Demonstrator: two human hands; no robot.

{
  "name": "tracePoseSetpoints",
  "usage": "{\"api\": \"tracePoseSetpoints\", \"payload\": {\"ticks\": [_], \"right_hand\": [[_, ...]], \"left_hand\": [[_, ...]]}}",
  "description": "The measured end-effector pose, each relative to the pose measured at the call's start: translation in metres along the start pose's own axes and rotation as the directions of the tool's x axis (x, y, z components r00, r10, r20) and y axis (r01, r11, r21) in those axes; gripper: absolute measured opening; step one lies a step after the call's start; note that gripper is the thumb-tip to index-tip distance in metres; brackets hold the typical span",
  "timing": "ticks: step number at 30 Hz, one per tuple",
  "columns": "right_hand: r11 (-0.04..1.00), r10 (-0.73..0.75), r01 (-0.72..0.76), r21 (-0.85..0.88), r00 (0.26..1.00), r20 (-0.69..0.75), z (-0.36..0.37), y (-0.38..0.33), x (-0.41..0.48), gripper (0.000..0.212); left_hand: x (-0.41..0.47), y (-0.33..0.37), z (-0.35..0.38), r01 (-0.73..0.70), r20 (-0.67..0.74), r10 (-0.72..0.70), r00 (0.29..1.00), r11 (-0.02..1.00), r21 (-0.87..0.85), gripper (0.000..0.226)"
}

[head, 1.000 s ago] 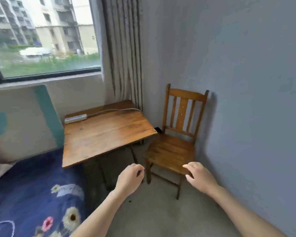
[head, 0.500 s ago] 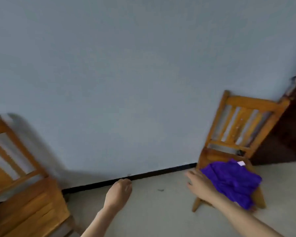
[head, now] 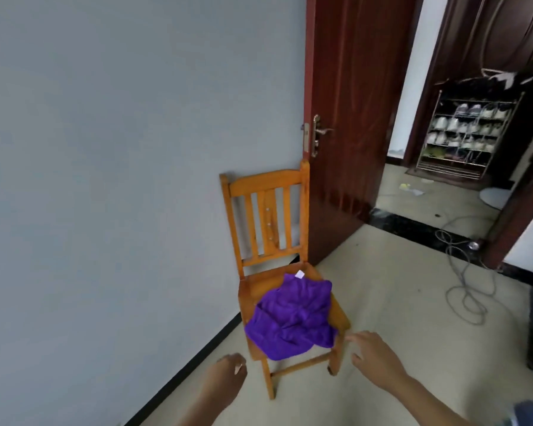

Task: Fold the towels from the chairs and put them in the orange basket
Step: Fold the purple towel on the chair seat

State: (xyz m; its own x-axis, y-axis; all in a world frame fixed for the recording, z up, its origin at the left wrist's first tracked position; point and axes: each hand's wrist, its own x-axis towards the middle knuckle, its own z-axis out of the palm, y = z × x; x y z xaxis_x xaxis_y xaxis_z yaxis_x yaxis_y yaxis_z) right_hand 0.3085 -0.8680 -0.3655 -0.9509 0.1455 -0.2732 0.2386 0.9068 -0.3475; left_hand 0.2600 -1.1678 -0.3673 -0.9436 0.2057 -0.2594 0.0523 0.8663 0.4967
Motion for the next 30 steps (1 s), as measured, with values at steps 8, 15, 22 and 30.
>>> {"api": "tracePoseSetpoints", "payload": {"ticks": [8, 15, 22, 30], "right_hand": [[1.0, 0.014, -0.015, 0.006, 0.995, 0.096, 0.006, 0.052, 0.091, 0.035], [0.999, 0.02, -0.028, 0.027, 0.964, 0.265, 0.041, 0.04, 0.162, 0.038], [0.997, 0.042, -0.061, 0.049, 0.947, 0.319, 0.1, 0.005, 0.259, 0.038], [0.999, 0.001, 0.011, -0.03, 0.927, 0.376, 0.193, -0.025, 0.352, 0.038]], "left_hand": [[0.092, 0.041, 0.061, 0.137, 0.187, -0.14, 0.972, 0.99, 0.029, 0.019], [0.142, 0.009, 0.086, 0.285, 0.274, -0.288, 0.918, 0.957, 0.049, 0.012], [0.256, -0.029, 0.105, 0.367, 0.315, -0.364, 0.876, 0.929, 0.054, 0.022], [0.349, -0.088, 0.153, 0.513, 0.383, -0.482, 0.788, 0.858, 0.024, 0.031]]}}
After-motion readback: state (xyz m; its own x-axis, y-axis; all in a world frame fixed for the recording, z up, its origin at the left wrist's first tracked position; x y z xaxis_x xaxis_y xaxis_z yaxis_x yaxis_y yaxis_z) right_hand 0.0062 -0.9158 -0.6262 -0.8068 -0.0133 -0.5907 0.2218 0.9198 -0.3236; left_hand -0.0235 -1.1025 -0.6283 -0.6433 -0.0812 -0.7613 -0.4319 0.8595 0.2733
